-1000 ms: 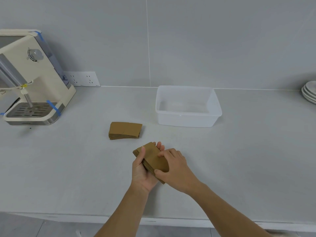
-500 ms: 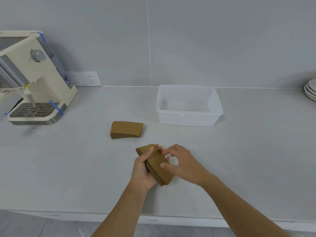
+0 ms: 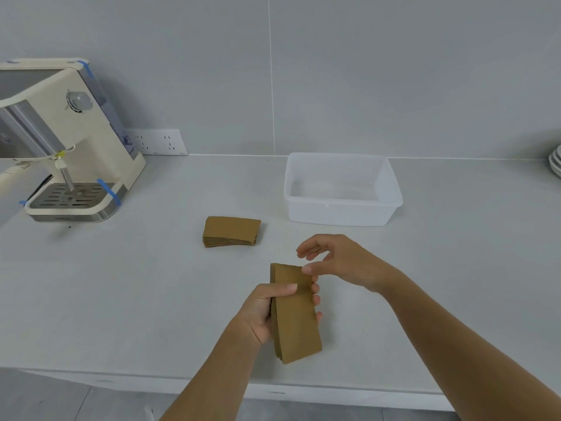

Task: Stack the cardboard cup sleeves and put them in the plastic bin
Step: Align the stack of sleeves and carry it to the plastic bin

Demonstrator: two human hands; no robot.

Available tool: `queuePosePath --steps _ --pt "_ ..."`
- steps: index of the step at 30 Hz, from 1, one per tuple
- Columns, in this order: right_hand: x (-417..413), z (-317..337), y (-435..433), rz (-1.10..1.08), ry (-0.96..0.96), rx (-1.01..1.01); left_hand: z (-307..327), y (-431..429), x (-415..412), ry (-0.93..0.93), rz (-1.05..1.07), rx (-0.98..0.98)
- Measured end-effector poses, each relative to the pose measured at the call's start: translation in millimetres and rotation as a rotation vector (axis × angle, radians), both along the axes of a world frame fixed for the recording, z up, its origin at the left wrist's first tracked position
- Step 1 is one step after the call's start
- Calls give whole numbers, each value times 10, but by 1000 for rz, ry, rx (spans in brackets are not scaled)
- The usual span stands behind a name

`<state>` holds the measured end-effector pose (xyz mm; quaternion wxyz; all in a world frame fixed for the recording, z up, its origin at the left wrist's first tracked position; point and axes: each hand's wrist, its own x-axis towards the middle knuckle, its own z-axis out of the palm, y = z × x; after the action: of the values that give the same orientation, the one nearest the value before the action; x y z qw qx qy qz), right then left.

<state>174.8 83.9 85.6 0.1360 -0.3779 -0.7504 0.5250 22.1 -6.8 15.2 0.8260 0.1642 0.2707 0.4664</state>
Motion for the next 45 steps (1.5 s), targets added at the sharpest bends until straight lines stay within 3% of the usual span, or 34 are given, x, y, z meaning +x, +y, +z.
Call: queuePosePath --steps 4,12,19,29,37,41,45 --pt "-20 17 -35 62 2 -135 32 -1 5 35 -119 42" --pt "-64 12 -57 120 -5 -211 70 0 -20 89 -182 -7" --pt "-99 37 46 -34 161 -223 142 42 -235 -7 -133 4" --pt "-166 -76 154 -388 348 -160 69 -36 -394 -25 266 -18" --pt "-244 -291 155 -530 381 -225 50 30 -372 269 518 10" --pt "-251 -380 208 -520 358 -241 29 66 -304 594 572 18" --pt "-256 -445 249 -535 352 -270 62 115 -289 790 619 -42"
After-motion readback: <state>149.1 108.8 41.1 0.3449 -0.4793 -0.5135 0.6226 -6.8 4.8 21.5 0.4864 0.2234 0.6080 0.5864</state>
